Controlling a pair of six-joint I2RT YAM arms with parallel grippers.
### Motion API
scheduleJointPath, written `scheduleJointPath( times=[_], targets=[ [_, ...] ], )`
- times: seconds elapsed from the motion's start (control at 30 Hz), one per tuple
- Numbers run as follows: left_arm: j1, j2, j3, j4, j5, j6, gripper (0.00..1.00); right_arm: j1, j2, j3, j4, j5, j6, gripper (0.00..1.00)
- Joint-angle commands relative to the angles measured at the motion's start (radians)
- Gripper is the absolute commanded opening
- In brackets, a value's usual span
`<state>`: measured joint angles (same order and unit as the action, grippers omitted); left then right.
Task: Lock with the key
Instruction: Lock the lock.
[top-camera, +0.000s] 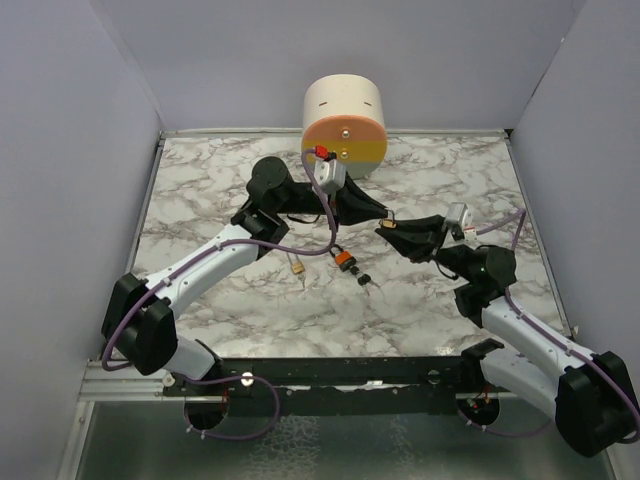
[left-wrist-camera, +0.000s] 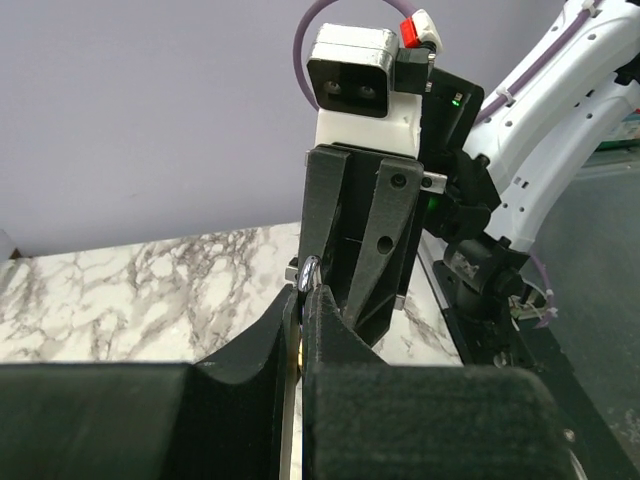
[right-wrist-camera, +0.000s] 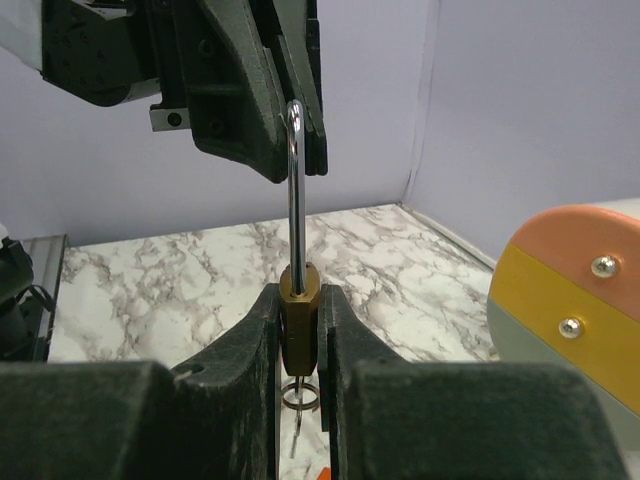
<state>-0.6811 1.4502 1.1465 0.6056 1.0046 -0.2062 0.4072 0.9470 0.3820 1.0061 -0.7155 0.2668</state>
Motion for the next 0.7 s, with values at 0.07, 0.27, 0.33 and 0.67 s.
scheduleJointPath(
  times=[0.07,0.27,0.33,0.67],
  targets=[
    [-0.037,0.002,0.017,-0.184,-0.046,0.139,0.00,0.013,0.000,0.016,0.190,-0.050,0.052,0.02],
    [-0.040,-0.002,0.015,-0.184,0.002,0.158,0.00,0.013,-0.003,0.021,0.243,-0.101,0.075,0.02],
    [-0.042,-0.009,0.013,-0.184,0.015,0.160,0.00,0.013,-0.009,0.020,0.256,-0.106,0.070,0.02],
    [-0.058,-0.051,-0.005,-0.185,0.006,0.144,0.00,0.013,-0.046,0.020,0.173,0.025,-0.049,0.02]
  ],
)
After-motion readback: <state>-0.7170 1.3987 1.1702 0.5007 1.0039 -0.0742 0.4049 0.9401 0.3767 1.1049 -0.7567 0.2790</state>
